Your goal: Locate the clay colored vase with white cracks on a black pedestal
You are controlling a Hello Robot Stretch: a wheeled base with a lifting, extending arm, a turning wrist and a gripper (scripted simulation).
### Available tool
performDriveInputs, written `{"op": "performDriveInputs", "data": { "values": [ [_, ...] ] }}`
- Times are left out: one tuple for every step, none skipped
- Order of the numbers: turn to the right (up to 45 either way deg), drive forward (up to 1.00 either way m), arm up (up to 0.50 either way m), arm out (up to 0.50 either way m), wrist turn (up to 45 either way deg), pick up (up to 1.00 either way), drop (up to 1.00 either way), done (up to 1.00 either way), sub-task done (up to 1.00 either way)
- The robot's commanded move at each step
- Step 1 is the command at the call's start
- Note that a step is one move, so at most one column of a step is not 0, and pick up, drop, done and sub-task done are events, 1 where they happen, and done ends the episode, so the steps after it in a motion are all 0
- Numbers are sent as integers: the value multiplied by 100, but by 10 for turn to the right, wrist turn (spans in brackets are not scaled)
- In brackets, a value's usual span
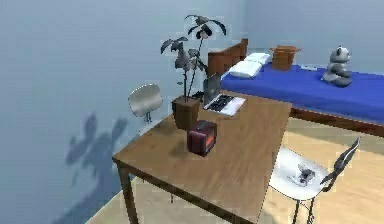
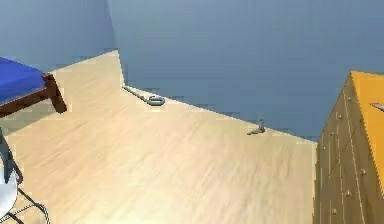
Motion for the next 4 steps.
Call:
{"op": "performDriveInputs", "data": {
  "values": [
    [450, 0, 0, 0, 0, 0, 0, 0, 0],
    [270, 0, 0, 0, 0, 0, 0, 0, 0],
    [0, 20, 0, 0, 0, 0, 0, 0, 0],
    [-30, 0, 0, 0, 0, 0, 0, 0, 0]
  ]
}}
